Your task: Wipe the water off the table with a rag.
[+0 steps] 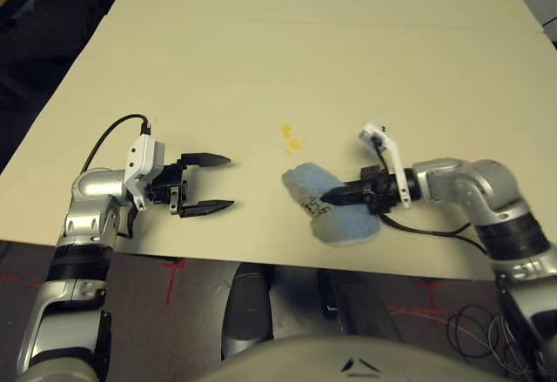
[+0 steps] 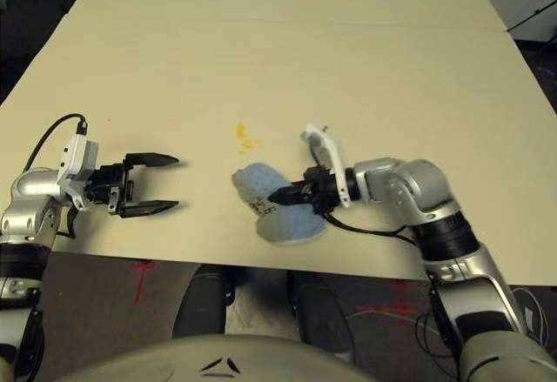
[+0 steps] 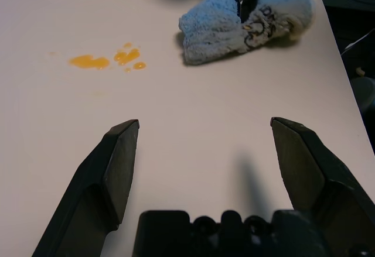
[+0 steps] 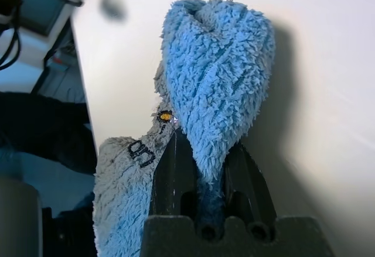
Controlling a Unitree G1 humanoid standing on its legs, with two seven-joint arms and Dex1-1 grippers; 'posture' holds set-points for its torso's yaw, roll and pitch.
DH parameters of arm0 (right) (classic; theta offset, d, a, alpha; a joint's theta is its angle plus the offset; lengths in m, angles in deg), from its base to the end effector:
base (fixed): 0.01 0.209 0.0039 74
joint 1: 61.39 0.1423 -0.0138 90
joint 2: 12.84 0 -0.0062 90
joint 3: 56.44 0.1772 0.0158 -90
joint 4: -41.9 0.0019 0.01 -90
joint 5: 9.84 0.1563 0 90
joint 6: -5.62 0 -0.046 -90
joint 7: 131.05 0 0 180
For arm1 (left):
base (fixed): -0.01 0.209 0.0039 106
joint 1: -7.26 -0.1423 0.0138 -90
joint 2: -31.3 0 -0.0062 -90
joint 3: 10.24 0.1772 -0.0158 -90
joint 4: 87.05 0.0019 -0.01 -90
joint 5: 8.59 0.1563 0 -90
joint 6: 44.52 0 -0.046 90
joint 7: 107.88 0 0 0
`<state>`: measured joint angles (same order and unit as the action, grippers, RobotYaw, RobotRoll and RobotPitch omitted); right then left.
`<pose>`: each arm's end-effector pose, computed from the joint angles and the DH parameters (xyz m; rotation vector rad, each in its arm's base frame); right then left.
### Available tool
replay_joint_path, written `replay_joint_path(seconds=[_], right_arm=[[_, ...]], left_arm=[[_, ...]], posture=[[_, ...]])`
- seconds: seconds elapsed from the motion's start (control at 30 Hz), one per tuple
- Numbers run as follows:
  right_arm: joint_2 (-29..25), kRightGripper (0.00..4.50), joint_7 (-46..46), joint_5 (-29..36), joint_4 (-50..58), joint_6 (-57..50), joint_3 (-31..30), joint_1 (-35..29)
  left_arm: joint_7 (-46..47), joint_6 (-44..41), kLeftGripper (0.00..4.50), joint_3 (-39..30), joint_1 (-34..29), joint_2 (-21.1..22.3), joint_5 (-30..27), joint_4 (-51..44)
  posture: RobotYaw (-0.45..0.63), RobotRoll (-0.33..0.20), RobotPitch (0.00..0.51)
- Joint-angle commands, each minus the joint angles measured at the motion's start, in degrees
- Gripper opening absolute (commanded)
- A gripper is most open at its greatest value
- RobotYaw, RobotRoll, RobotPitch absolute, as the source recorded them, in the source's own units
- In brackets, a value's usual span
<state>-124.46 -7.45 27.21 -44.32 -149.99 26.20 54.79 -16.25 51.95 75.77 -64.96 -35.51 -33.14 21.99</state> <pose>0.2721 -0.2057 0.1461 0.1960 0.7644 1.1402 0.2694 0.2961 0.1288 0.3027 0.0354 -1.3609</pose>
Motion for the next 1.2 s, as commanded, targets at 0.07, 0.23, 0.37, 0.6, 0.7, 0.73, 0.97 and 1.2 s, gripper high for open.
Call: replay_joint_path(seconds=[0.07, 0.23, 0.37, 0.6, 0.7, 0.73, 0.97, 1.2], right_arm=[[-4.0, 0.24, -0.6, -0.5, -5.7, 1.7, 5.2, 1.3], [-3.1, 0.24, 0.7, 0.1, -14.4, 4.1, 10.8, 8.1], [2.4, 0.24, 4.1, -0.1, -20.1, 6.1, 13.0, 14.6], [12.6, 0.23, 6.9, -4.6, -28.8, 10.7, 9.9, 20.8], [16.5, 0.23, 7.6, -7.6, -34.4, 13.6, 8.1, 23.4], [17.7, 0.23, 7.5, -8.7, -36.4, 14.7, 7.4, 24.2], [24.2, 0.23, 5.2, -13.3, -46.3, 19.1, 4.4, 28.3], [30.8, 0.23, 3.5, -16.9, -53.8, 23.0, 3.7, 32.1]], left_arm=[[-0.7, 0.9, 4.5, 0.9, 0.6, -0.2, 0.6, 1.4], [-1.3, 1.5, 4.5, 1.1, 1.8, -0.1, 0.7, 3.0], [-1.6, 2.3, 4.5, 1.4, 2.8, -0.1, 1.0, 4.1], [-1.5, 2.7, 4.5, 1.6, 4.2, -0.6, 1.1, 5.1], [-1.4, 2.8, 4.5, 1.6, 4.4, -0.5, 1.1, 5.0], [-1.4, 2.8, 4.5, 1.5, 4.4, -0.4, 1.0, 4.9], [-1.4, 4.6, 4.5, 0.8, 4.3, 0.8, 1.8, 6.5], [-0.7, 4.1, 4.5, 0.5, 4.5, 0.9, 1.3, 6.3]], posture=[[0.14, 0.0, 0.217], [0.13, 0.0, 0.214], [0.13, 0.0, 0.21], [0.13, 0.0, 0.205], [0.15, 0.0, 0.207], [0.15, 0.0, 0.207], [0.18, 0.0, 0.21], [0.19, 0.0, 0.213]])
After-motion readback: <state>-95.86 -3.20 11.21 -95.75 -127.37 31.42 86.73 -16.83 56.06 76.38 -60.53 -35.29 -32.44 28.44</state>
